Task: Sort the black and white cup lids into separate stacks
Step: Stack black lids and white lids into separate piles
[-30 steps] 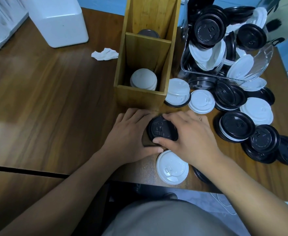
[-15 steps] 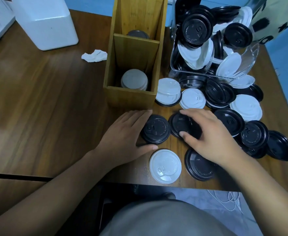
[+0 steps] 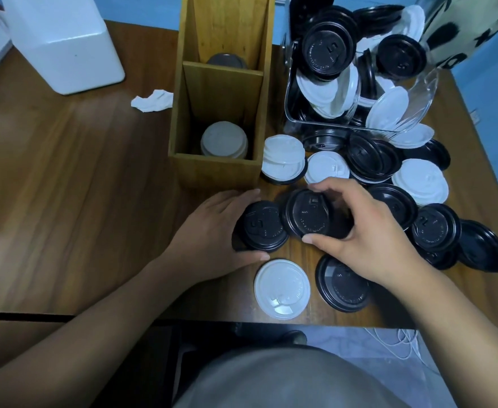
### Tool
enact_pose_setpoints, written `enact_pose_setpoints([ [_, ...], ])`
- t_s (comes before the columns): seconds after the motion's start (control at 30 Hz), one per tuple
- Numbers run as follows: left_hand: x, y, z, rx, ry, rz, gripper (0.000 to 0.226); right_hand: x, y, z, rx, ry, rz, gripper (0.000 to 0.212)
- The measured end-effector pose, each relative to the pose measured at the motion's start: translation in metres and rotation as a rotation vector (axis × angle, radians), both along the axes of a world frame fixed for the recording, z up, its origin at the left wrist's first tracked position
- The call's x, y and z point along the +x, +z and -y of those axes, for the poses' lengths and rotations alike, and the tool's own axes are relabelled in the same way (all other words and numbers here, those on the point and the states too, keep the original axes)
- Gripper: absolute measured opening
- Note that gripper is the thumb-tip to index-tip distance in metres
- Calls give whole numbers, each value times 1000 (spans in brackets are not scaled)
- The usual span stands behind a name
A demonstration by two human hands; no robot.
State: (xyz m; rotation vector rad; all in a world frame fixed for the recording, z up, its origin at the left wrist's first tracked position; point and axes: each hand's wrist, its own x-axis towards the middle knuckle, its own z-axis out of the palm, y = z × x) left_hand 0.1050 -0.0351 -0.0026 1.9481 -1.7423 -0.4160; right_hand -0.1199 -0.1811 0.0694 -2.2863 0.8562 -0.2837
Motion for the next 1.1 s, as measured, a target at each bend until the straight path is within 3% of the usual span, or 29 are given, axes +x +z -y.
enact_pose_setpoints([
  [0.13,0,-2,0,-47,4,0,103,20,4,-7,134,236,42,84],
  [0.23,-1,-1,1,-93,-6,-24,98,36,-4,-10,84,374,-33,92],
  [0.43,0,-1,0,-56,7,-26,105,41,-10,-28,-101,91,-105,87],
  [0.53,-1,-1,-1,-45,18,-51,107,46,-18,-34,-203,118,-106,76],
  [0.7,-1,-2,1,-45,34,-58,110,44,-13,-11,-34,325,-139,86],
  [0.8,-1,-2,0,-42,40,-61,110,49,-12,-8,-46,406,-140,83],
  [0.93,-2,3,1,-53,31,-79,103,54,-12,-19,17,283,-81,79],
  [1.1,-3,5,1,-65,48,-57,108,57,-15,-26,75,221,-128,96],
])
